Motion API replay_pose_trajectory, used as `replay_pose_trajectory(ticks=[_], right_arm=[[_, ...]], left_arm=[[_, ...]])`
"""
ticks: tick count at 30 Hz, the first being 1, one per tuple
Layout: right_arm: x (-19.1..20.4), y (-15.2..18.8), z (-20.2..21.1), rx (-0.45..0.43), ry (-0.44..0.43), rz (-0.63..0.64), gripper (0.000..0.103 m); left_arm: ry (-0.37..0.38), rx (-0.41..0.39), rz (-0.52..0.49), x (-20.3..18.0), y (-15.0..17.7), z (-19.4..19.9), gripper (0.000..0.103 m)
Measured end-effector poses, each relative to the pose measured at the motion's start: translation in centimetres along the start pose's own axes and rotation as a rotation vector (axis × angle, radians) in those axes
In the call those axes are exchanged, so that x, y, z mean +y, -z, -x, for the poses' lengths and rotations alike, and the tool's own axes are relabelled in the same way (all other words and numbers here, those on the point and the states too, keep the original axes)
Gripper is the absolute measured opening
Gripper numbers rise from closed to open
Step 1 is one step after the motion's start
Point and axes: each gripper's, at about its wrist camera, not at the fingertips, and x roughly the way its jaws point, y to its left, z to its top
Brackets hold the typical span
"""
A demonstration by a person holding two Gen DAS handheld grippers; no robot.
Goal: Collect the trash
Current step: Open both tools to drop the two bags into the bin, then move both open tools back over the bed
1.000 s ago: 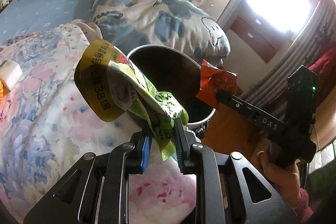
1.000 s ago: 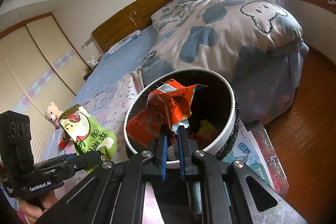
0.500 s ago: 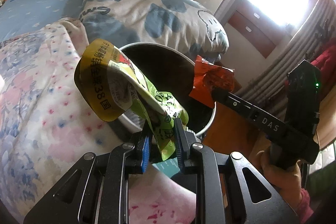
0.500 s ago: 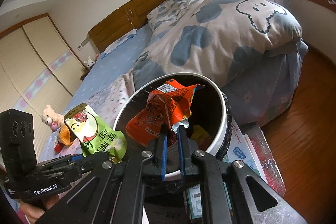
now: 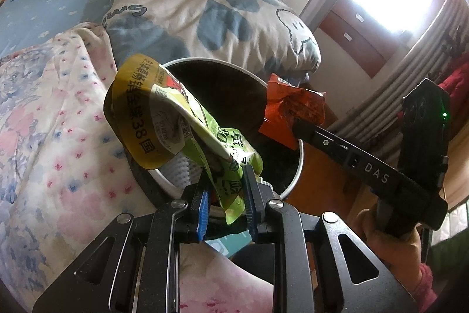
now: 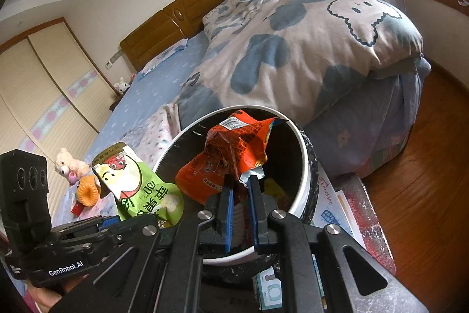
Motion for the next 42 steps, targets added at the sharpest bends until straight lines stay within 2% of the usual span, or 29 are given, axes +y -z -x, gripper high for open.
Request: replay_pose_trajectory(ticks=[5, 7, 9, 10, 11, 14, 17, 21, 23, 32, 42], right_arm=[[-0.1, -0.3, -0.3, 0.007, 0.008, 0.003, 0.010], [-0.1, -0.3, -0.4, 0.007, 0.007, 0.005, 0.014], [0.0, -0.4, -0.6, 0.010, 0.020, 0.009, 0.014], [0.0, -0.4, -0.7, 0.014, 0.023, 0.011, 0.015], [0.0, -0.4, -0.8, 0.017, 0.024, 0.011, 0.019], [-0.2, -0.5, -0.8, 0.009, 0.023, 0.002, 0.045], [0.1, -0.3, -0.5, -0.001, 0.012, -0.012, 0.046], [1.1, 0.5, -0.2, -0.012, -0.004, -0.017, 0.066], [1.9, 1.0, -0.1, -0.010, -0.016, -0.015, 0.071], [6.4, 3.3, -0.7, 0.018, -0.087, 0.015, 0.077], [11.9, 5.5, -2.6, 0.064, -0.163, 0.070, 0.078]], left_arm=[[-0.010, 0.015, 0.006, 0.2, -0.2, -0.4, 0.020], [-0.011, 0.024, 0.009, 0.3, -0.3, -0.5, 0.026], [-0.019, 0.018, 0.008, 0.4, -0.1, -0.2, 0.041], [-0.026, 0.012, 0.008, 0.5, -0.1, 0.0, 0.045], [-0.029, 0.005, 0.013, 0.7, 0.0, 0.3, 0.049], [-0.028, -0.007, 0.037, 1.5, 0.5, 1.1, 0.052], [-0.041, -0.018, 0.068, 2.5, 1.3, 2.0, 0.055], [-0.061, -0.032, 0.114, 4.3, 2.9, 3.5, 0.058], [-0.079, -0.042, 0.139, 5.3, 3.8, 4.3, 0.059], [-0.150, -0.085, 0.252, 10.2, 7.1, 7.9, 0.059], [-0.238, -0.122, 0.337, 15.1, 10.7, 11.5, 0.059]])
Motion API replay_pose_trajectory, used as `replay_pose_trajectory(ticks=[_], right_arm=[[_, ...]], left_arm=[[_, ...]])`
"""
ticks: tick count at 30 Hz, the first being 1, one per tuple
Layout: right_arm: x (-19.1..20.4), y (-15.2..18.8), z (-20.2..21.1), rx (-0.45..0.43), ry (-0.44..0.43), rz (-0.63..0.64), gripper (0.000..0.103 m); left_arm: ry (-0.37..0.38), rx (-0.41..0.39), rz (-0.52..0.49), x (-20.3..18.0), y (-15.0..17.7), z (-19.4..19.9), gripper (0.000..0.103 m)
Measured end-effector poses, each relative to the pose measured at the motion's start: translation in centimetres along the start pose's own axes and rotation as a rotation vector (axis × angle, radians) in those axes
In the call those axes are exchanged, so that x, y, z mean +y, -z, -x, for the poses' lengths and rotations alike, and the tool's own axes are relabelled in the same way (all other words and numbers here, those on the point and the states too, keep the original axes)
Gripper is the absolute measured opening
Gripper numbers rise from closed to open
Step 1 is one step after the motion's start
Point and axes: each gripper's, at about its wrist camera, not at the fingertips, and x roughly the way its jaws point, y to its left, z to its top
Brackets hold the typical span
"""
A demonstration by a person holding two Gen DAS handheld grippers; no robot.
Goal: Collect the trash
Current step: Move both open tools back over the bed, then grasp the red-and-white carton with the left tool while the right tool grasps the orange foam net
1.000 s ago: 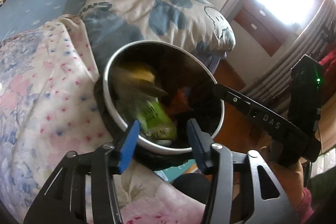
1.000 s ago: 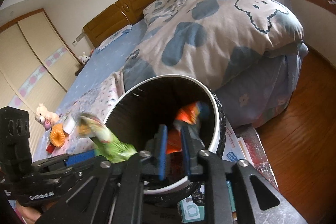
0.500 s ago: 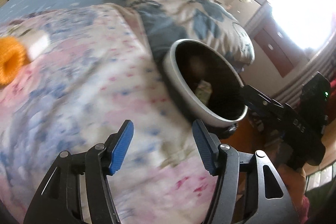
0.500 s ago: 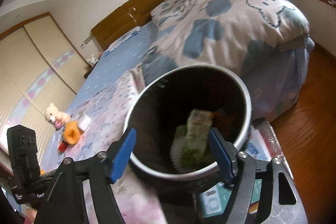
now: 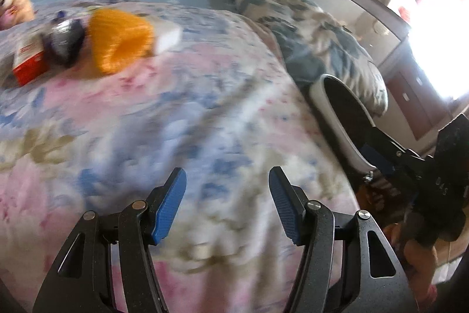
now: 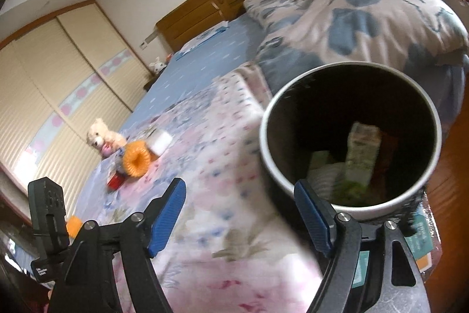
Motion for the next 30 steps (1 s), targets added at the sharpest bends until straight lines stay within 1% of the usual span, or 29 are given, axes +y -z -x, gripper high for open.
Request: replay_pose_trajectory(ticks=[14, 20, 23, 30], right_arm=[[5.7, 1.2, -3.7, 0.069, -0.071, 0.080, 0.078], [7.9, 1.7, -5.2, 0.091, -0.101, 0.113, 0.078], [9.2, 1.8, -6.0, 0.100, -0.117, 0.138, 0.078], [12.8, 1.9, -8.1, 0.104, -0.161, 0.224, 0.078]], left_arm=[[-0.102, -0.065, 0.110, 7.3, -0.2, 3.1, 0.059], [-0.142, -0.083, 0.139, 9.6, -0.1, 3.9, 0.059], [-0.184, -0.102, 0.141, 10.5, -0.3, 4.3, 0.059], [-0.239, -0.123, 0.183, 13.4, -1.3, 4.8, 0.065]])
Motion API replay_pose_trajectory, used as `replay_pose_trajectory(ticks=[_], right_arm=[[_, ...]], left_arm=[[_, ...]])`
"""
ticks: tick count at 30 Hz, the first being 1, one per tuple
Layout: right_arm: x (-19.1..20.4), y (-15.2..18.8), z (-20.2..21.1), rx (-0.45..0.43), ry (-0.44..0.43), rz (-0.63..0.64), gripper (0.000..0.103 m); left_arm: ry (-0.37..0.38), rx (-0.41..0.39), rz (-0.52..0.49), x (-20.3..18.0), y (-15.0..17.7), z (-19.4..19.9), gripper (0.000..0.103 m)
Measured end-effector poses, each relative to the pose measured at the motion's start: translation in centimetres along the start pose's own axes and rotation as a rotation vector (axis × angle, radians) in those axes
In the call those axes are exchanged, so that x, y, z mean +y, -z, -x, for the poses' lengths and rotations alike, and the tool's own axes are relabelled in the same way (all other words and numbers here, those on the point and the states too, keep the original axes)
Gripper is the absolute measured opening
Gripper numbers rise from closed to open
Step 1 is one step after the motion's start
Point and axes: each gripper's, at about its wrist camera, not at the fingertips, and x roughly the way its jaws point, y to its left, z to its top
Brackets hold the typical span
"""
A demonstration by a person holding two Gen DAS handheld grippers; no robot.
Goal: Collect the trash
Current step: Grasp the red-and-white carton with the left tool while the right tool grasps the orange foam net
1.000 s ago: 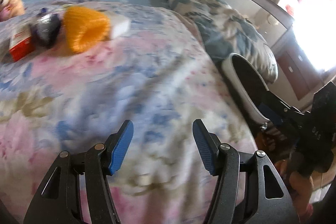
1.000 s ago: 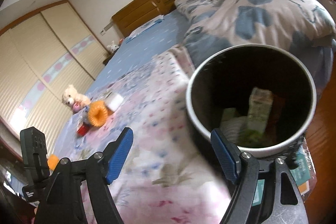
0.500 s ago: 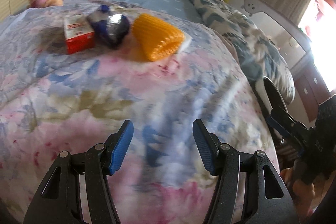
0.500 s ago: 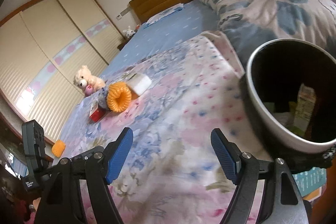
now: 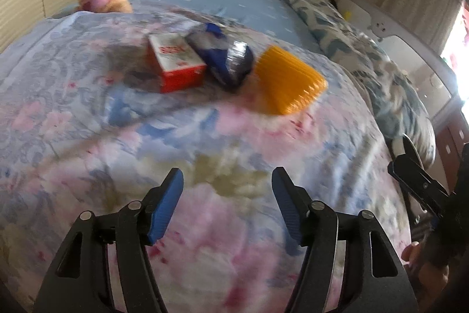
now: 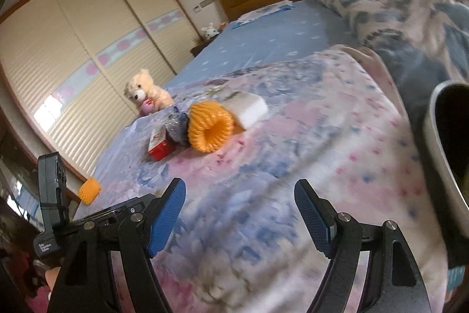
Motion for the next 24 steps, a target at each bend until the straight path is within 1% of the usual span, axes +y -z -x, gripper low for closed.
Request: replay_pose_trajectory(ticks=[9, 14, 20, 24], right_arm=[[2.5, -1.8, -4.3, 0.021, -0.047, 0.080, 0.078], [2.8, -2.8, -6.7, 0.037, -0.062, 0.097, 0.078], [3.1, -4.3, -8.6, 0.024, -0.066, 0.099, 0.078], [3.2, -5.0, -9.9, 0.016, -0.059, 0.101, 0.078]], left_arm=[[-0.064, -0.008, 0.021, 2.4, -3.0, -1.8, 0.071], [-0.087, -0.016, 0.011, 2.6, -5.0, -3.0, 0.073], [-0.133, -0.031, -0.017, 2.4, -7.5, -4.9, 0.075], [-0.156, -0.033, -0.013, 2.5, -8.6, -6.1, 0.075]])
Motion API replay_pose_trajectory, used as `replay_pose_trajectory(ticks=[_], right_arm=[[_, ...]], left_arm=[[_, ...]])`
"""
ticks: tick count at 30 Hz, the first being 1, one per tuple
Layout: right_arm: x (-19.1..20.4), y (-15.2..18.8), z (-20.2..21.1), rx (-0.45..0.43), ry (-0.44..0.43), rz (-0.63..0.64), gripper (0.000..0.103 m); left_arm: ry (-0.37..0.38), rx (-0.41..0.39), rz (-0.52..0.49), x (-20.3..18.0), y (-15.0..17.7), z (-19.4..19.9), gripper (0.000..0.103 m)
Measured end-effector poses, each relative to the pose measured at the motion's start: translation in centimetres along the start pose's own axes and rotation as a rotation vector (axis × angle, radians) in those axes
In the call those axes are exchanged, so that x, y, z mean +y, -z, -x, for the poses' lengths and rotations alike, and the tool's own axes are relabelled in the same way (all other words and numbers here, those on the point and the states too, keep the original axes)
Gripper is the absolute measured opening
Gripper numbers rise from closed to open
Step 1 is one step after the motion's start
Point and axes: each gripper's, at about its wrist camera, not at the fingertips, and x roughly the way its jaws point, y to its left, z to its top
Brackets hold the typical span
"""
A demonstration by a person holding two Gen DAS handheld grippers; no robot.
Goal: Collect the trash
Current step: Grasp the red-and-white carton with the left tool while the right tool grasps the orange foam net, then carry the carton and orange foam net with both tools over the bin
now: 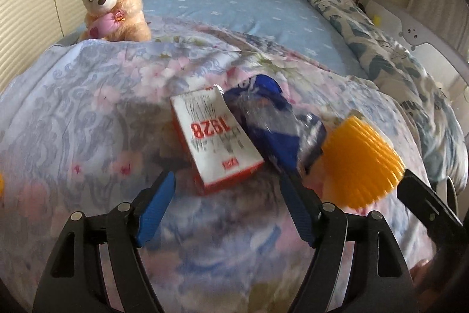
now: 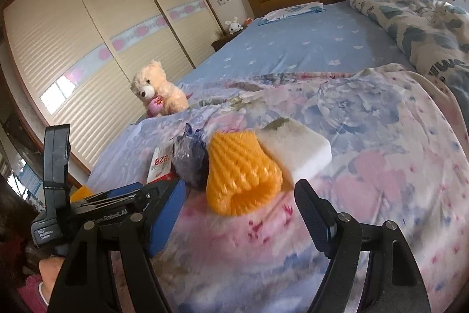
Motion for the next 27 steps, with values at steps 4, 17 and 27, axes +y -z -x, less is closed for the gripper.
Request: replay_pose_trajectory(ticks=[4, 17, 27], right_arm=[[0.1, -0.2, -1.4, 0.023, 0.017, 0.006, 0.078], [0.5, 0.9, 0.7, 0.023, 0.016, 0.017, 0.034], [-0.3, 3.2, 6.1, -0.012, 0.015, -0.035, 0.034]], left_arm=[[-0.044, 0.001, 0.001, 0.2, -0.3, -1.1, 0.075], [0.014, -0.013, -0.013, 1.2, 2.3, 1.6, 0.053], [0.109, -0.046, -0.080, -1.2, 6.5, 7.3, 0.053]])
